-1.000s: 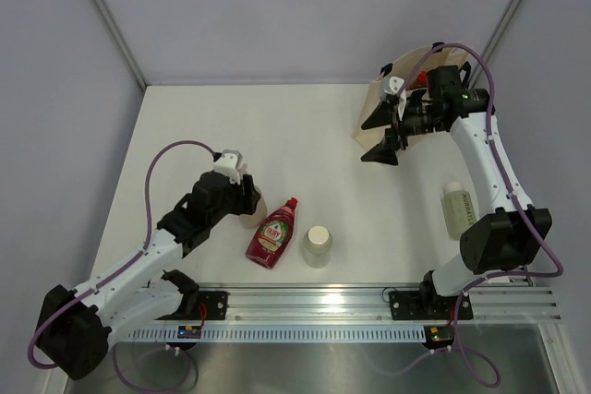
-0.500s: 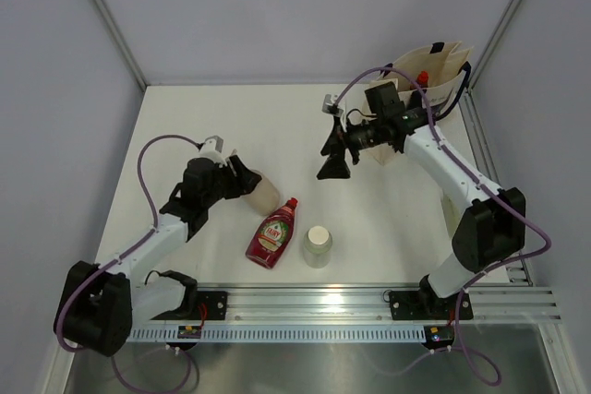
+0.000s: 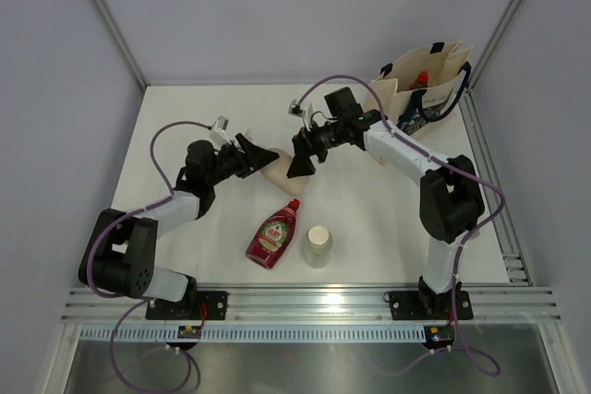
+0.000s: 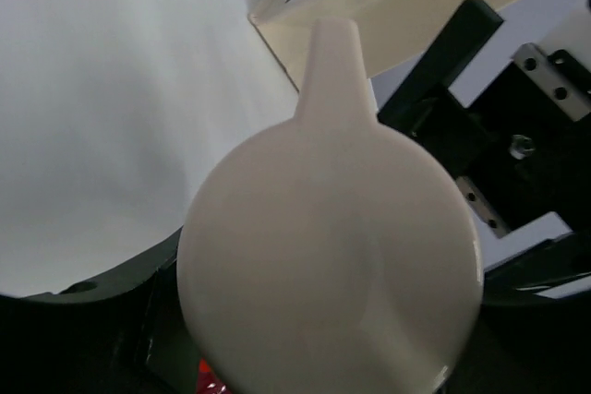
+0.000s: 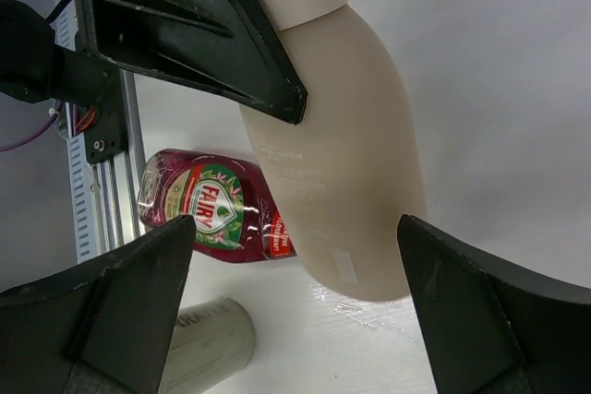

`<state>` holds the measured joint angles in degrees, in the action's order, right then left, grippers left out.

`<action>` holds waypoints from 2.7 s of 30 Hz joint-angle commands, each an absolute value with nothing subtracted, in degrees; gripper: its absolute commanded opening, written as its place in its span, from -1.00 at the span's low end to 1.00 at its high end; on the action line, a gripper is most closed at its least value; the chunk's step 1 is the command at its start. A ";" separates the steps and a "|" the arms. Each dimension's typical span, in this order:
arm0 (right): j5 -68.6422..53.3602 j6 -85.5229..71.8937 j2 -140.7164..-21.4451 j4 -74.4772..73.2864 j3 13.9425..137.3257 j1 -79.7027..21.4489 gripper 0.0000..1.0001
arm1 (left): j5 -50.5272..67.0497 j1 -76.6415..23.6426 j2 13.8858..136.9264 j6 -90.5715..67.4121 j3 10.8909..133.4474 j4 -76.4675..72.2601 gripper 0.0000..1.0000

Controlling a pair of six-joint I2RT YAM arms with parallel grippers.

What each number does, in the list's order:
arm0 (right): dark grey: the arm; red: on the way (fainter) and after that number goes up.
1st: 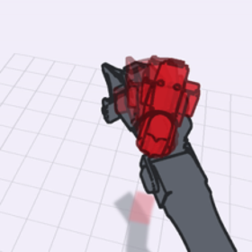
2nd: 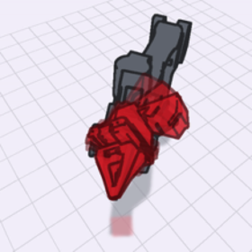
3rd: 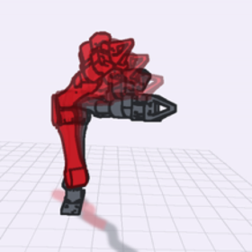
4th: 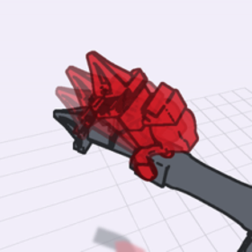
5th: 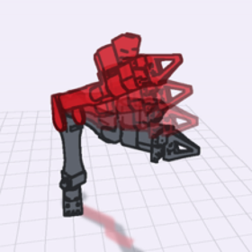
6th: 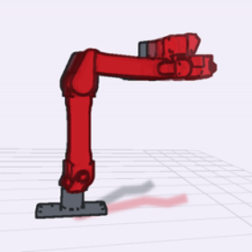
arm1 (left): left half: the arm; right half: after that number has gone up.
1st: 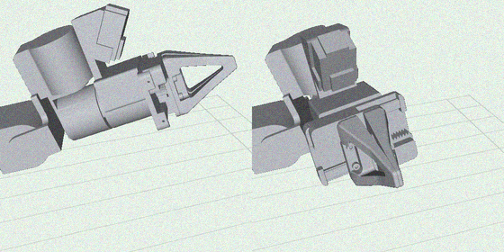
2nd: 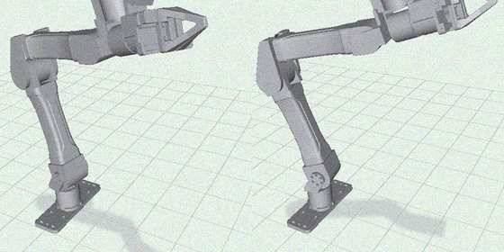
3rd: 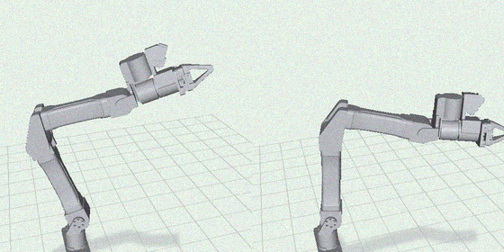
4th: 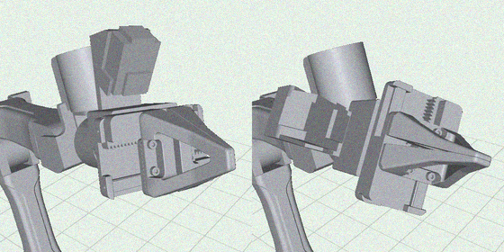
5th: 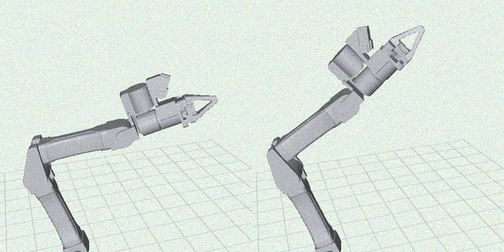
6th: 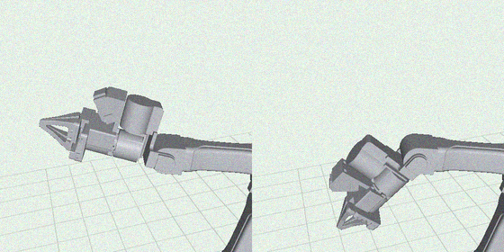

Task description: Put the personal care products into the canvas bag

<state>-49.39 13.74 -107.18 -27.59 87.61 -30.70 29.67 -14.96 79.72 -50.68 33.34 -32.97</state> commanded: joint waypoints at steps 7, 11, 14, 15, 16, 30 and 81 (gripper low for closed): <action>-45.35 22.58 -109.42 -26.45 92.02 -31.02 0.99 | 42.10 -14.24 82.88 -61.60 42.89 -55.80 -1.00; -46.32 24.25 -110.74 -26.98 93.08 -31.99 0.99 | 42.80 -14.24 85.07 -65.47 43.50 -60.37 -1.00; -44.74 23.91 -111.27 -25.93 93.34 -32.61 0.99 | 42.89 -14.24 86.48 -68.72 43.59 -64.33 -1.00; -44.91 23.38 -111.53 -25.67 93.77 -32.61 0.99 | 42.98 -14.24 87.01 -69.34 43.94 -64.60 -1.00; -45.00 22.77 -111.71 -25.40 93.95 -32.61 0.99 | 42.98 -14.24 87.01 -69.35 44.12 -64.69 -1.00; -51.32 17.85 -111.36 -24.26 95.19 -32.61 -0.94 | 43.07 -14.24 86.84 -69.88 45.61 -62.41 -0.21; 3.33 -24.51 -99.40 -15.38 106.87 1.85 -1.00 | 27.95 -13.36 57.92 -15.21 44.65 9.05 0.98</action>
